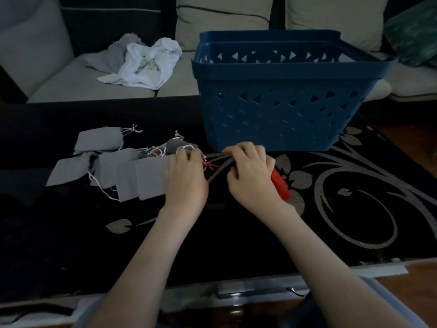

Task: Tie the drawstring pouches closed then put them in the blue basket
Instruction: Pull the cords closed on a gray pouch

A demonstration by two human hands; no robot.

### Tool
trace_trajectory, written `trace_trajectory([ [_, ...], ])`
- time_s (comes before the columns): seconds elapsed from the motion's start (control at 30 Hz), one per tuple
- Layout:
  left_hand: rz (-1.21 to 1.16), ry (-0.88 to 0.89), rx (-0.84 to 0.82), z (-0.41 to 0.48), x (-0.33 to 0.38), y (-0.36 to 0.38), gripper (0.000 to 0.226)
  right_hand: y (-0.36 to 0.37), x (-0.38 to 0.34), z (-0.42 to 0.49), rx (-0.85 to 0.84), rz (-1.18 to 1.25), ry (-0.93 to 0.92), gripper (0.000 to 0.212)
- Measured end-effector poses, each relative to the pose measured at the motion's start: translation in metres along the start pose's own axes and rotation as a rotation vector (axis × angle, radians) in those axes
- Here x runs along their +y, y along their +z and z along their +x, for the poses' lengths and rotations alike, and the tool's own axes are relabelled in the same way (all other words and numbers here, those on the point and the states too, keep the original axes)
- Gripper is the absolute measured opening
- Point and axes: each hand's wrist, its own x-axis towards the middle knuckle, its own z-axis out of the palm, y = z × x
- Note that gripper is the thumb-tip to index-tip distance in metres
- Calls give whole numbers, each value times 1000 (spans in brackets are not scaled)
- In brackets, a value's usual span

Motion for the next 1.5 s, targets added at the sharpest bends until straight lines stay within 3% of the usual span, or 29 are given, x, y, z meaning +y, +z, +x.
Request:
trace_trajectory([
  [0.1,135,-107,0,3,-23,-12,42,11,-15,5,-21,16,-11,37],
  [0.2,216,-213,-136,7,-48,-20,51,28,-29,11,-178,91,11,29],
  [0.37,138,-261,-222,10,-69,-32,46,57,-49,7,-407,100,42,38],
  [0.43,76,-253,-252,8,-75,-32,41,64,-52,6,-396,120,68,37],
  [0.57,-60,-169,-263,3,-80,-32,28,67,-55,5,-351,240,140,13],
  [0.67,-105,-134,-155,-1,-81,-36,24,65,-58,4,-313,269,128,9],
  [0.83,-263,-207,53,-3,-74,-43,34,39,-60,5,-183,582,157,10],
  [1.13,-774,-356,-212,0,-38,-53,40,4,-42,7,-209,978,187,17],
  [1.3,-1035,-425,-284,8,-25,-44,44,-2,-21,8,-183,930,290,10],
  [1.5,-1027,-495,-419,15,-10,-32,47,-8,10,8,-183,799,422,14],
])
